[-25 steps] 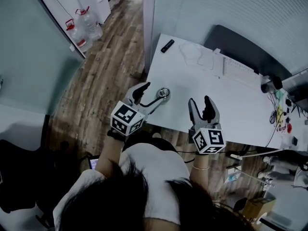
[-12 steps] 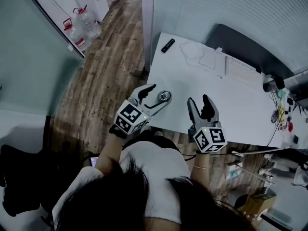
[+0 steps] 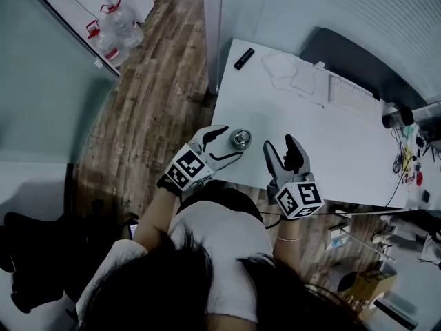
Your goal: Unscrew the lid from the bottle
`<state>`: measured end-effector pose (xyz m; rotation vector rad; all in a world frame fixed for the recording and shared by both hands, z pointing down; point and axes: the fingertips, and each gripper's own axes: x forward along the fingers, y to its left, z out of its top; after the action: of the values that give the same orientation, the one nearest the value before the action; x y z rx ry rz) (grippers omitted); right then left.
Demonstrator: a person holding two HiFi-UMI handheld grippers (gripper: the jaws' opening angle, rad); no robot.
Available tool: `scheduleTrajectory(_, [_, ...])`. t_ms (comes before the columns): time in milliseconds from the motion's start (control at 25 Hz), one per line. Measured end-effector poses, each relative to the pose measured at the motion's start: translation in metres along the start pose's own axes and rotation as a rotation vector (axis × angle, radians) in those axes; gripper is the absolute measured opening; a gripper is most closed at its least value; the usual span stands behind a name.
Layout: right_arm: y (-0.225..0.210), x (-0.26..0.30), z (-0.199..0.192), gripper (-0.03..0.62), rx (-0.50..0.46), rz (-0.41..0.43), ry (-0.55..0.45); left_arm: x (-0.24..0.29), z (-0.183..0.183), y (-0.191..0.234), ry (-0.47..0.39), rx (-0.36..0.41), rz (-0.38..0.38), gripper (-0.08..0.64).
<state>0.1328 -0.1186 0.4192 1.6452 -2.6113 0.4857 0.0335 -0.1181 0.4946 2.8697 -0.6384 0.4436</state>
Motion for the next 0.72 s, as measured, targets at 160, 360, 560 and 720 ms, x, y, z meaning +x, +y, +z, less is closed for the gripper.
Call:
scheduleTrajectory(160, [0.011, 0.009, -0.012, 0.244, -0.011, 0.045, 0.014, 0.008, -0.028, -0.004, 0.060, 0.005, -0.063, 0.362])
scheduleTrajectory(360, [0.022, 0.020, -0.032, 0.244, -0.029, 0.116, 0.035, 0.021, -0.047, -0.001, 0.070, 0.004, -0.115, 0.362])
scheduleTrajectory(560, [0.032, 0.035, -0.050, 0.244, -0.056, 0.198, 0.066, 0.032, -0.060, 0.002, 0.102, 0.037, -0.185, 0.370])
scheduleTrajectory(720, [0.036, 0.043, -0.069, 0.244, -0.070, 0.257, 0.125, 0.041, -0.071, 0.002, 0.114, 0.042, -0.240, 0.374])
